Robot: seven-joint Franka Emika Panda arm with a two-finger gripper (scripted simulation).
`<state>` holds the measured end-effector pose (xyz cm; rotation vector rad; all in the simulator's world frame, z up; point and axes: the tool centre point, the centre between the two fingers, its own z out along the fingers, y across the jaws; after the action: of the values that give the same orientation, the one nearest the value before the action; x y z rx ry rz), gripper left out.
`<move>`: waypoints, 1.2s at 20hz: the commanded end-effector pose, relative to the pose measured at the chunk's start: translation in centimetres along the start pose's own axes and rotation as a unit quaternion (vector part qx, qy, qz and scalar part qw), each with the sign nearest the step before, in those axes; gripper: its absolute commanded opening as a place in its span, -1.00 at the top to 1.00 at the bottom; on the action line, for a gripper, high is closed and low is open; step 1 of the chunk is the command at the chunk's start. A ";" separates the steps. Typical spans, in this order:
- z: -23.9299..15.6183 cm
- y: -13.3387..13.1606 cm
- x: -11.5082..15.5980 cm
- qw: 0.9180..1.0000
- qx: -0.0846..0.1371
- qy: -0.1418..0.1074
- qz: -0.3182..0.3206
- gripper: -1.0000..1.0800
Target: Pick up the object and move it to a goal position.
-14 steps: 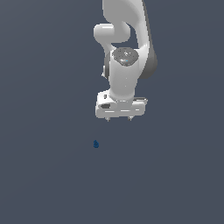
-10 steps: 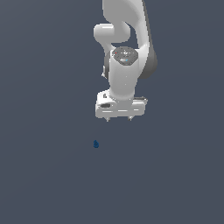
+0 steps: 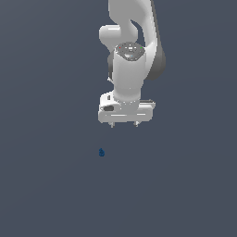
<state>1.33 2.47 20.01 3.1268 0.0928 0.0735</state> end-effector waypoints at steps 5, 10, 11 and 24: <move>0.3 0.3 0.1 1.000 0.000 -0.001 -0.012 -0.92; 1.0 1.0 0.5 0.999 -0.001 -0.003 -0.038 -0.92; 1.2 1.2 0.6 0.999 -0.001 -0.003 -0.044 -0.92; 4.8 4.8 2.1 0.985 0.000 -0.012 -0.173 -0.92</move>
<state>3.66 -1.77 15.88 3.0657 0.5785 0.0345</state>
